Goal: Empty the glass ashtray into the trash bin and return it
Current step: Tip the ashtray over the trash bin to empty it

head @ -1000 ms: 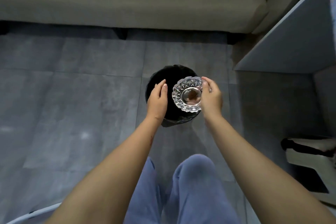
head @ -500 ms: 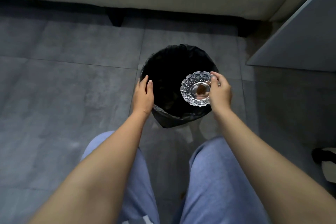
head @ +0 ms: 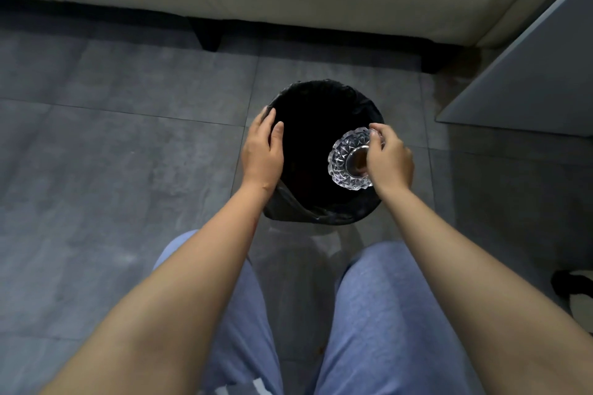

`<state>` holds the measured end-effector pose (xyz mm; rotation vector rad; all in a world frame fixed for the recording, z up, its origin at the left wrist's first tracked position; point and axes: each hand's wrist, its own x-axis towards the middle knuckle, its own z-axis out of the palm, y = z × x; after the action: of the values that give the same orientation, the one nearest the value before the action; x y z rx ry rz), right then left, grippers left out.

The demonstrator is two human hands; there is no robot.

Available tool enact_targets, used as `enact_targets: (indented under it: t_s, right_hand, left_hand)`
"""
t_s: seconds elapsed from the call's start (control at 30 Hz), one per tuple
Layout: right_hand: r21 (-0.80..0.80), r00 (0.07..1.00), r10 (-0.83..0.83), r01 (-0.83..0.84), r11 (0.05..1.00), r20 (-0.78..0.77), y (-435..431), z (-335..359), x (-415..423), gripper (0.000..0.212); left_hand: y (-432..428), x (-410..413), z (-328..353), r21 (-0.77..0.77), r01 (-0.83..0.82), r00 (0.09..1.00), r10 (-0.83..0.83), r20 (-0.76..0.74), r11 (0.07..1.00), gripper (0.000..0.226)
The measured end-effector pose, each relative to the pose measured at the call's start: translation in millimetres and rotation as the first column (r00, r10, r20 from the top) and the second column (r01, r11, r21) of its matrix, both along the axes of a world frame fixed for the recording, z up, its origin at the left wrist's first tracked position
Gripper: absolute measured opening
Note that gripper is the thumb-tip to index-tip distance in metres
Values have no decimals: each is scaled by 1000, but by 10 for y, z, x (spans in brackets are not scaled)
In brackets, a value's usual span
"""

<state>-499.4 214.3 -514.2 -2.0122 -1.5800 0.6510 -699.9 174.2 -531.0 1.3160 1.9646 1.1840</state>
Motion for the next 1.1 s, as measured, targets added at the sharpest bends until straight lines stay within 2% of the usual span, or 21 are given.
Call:
enact_targets:
  t_s: [0.2,0.43,0.47,0.53,0.57,0.67,0.77,0.8,0.9,1.0,1.1]
  right_hand:
    - [-29,959,182,-180,983,218,69,-57,-16,35]
    - [195,978,173,-193,962,116,178,60,-104,31]
    - [142,965,201,-226,964,167,199,17,-129,31]
    - [-88,905,299,-286,954,303,211,-98,-163,36]
    - [-149,883,318,-283,947,346,197,-126,-170,38]
    - [-82,905,270,-257,963,330,206,-165,-186,35]
    - [-205,831,349,-286,936,433,240,-122,-190,39]
    - [-203,821,350,-288,936,451,247,-107,-175,39]
    - [-72,862,292,-289,955,413,286,-92,-180,32]
    - [-201,806,368,-309,930,463,229,-88,-202,35]
    - [-86,843,316,-310,947,435,184,-85,-251,32]
  left_hand:
    - [-22,41,-16,6,30,997,-30,-71,1000,46]
    - [-81,25,13,8,44,996,-43,-84,999,47]
    - [-85,23,13,9,43,995,-42,-92,999,47]
    - [-110,30,15,6,40,993,-39,-108,999,47]
    - [-125,35,17,3,41,993,-41,-109,999,47]
    - [-133,24,4,14,41,993,-39,-109,999,46]
    - [-136,22,4,11,29,995,-27,-98,1000,46]
    - [-141,24,3,8,29,995,-28,-94,1000,47]
    - [-150,-15,-22,22,13,996,-11,-93,1000,46]
    - [-166,-37,-43,11,0,997,1,-77,1000,46]
    - [-175,-79,-67,21,-8,996,10,-83,1000,46]
